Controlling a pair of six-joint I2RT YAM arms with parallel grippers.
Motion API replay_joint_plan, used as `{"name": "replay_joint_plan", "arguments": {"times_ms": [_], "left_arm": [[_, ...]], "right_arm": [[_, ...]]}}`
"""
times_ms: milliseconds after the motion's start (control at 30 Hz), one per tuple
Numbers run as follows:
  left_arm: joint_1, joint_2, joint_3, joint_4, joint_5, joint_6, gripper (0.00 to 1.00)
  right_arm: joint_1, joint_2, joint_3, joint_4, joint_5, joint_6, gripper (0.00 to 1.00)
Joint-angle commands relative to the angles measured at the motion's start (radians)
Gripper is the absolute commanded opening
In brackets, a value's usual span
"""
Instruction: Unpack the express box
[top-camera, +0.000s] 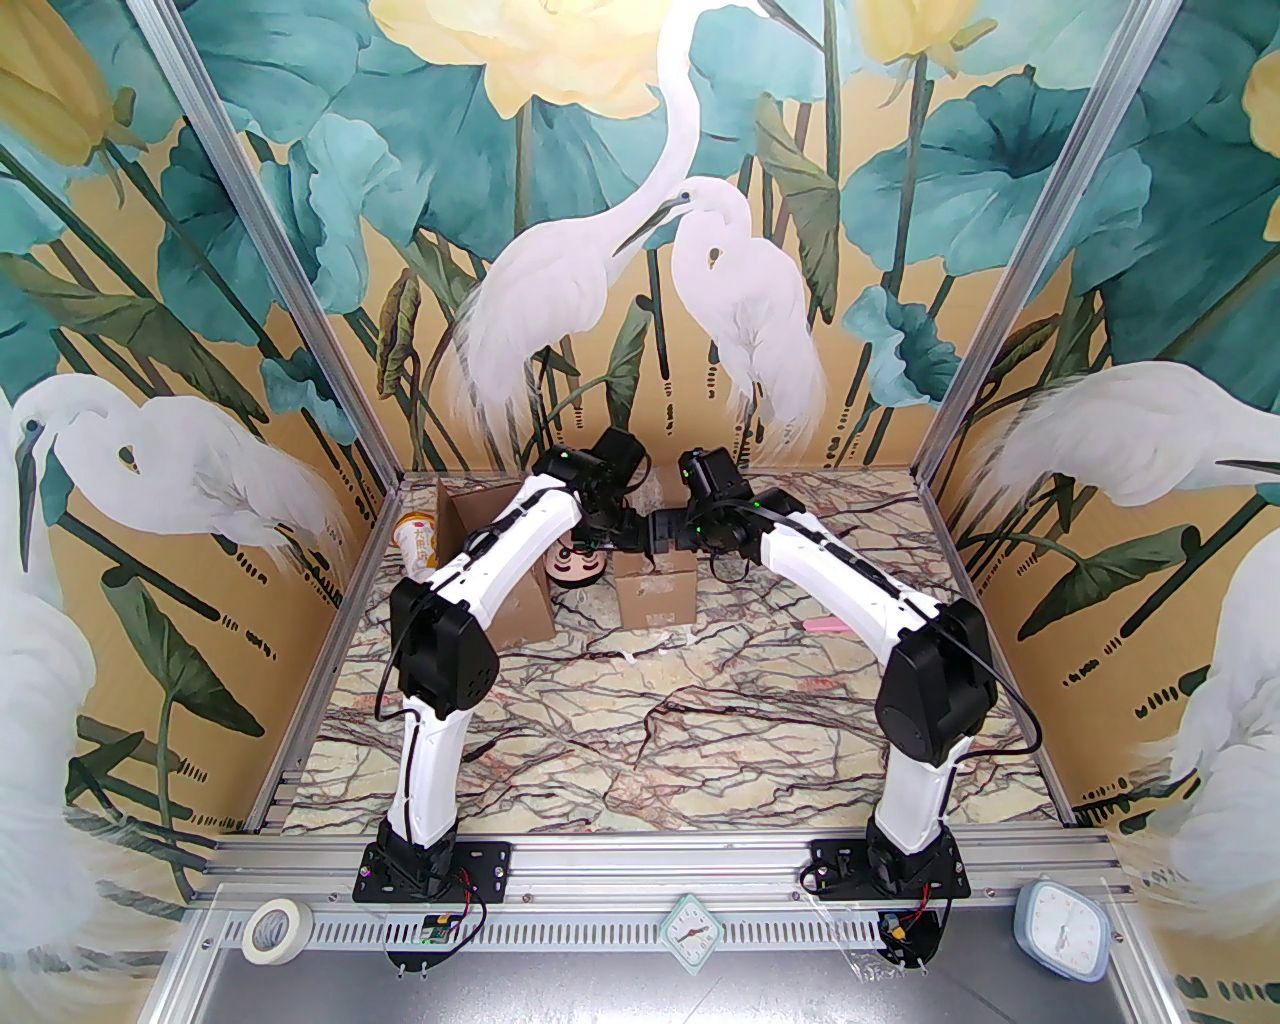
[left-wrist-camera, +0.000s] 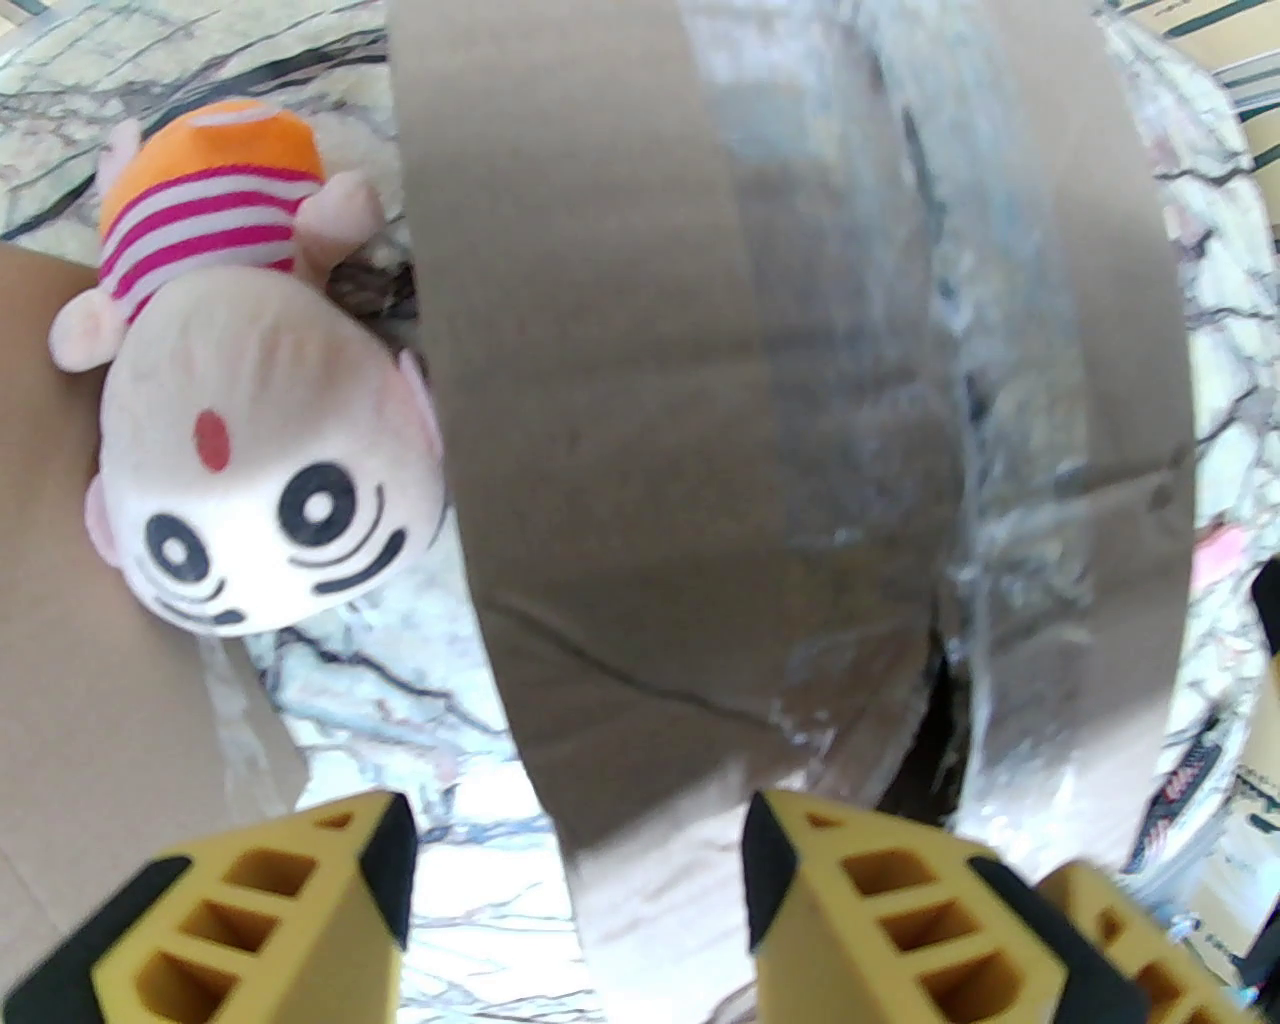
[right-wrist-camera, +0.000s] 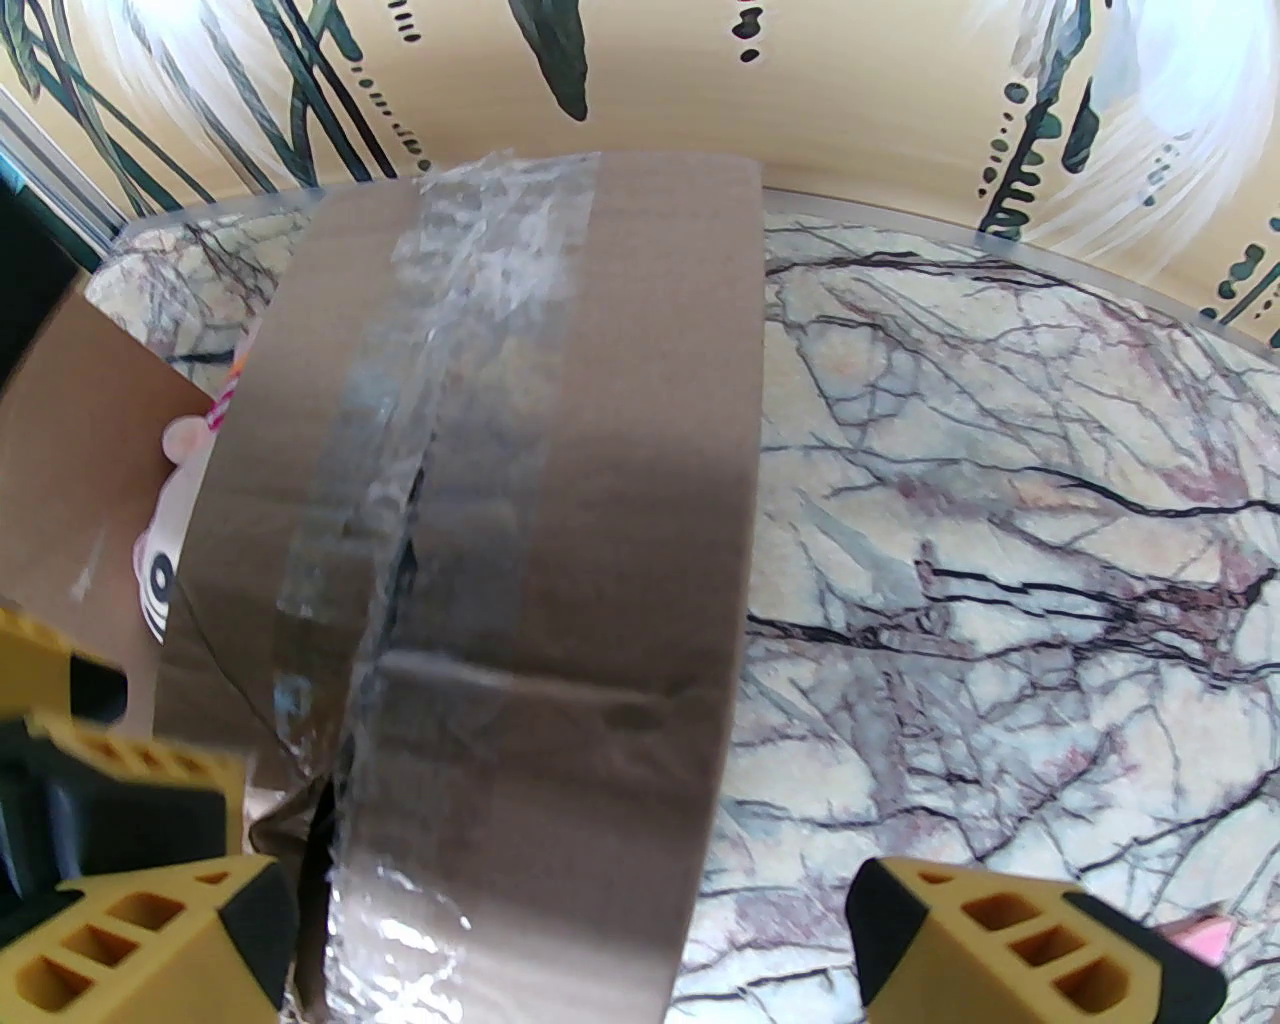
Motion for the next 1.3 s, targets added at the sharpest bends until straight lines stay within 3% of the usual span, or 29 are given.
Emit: {"name": "replay_joint_plan", "arguments": {"times_ms": [0, 167, 433, 733, 1133, 1200, 1267], "left_arm": [[0.014, -0.076, -0.054, 0.123, 0.110, -0.006, 0.61], [0.042, -0.160, -0.161, 0.233, 0.133, -0.010, 0.65], [0.059, -0.065, -0.158, 0.205, 0.157, 0.027, 0.66], [0.071, -0.054, -0.244, 0.255, 0.189, 0.030, 0.64], [0.075, -0.033, -0.266, 0.261, 0.239, 0.024, 0.62], [0.074, -0.045, -0.258, 0.249, 0.242, 0.028, 0.62], [0.073, -0.070, -0.242, 0.234, 0.236, 0.022, 0.63]], "right_arm": [[0.018, -0.005, 0.041, -0.067, 0.050, -0.015, 0.99], [0.019, -0.012, 0.081, -0.118, 0.043, 0.008, 0.99], [0.041, 0.081, 0.213, -0.254, 0.051, 0.012, 0.99], [0.089, 0.191, 0.310, -0.400, 0.151, 0.036, 0.99], [0.130, 0.212, 0.271, -0.368, 0.279, 0.065, 0.99], [0.112, 0.148, 0.219, -0.301, 0.251, 0.089, 0.99], [0.109, 0.022, 0.082, -0.127, 0.227, 0.088, 1.00]]}}
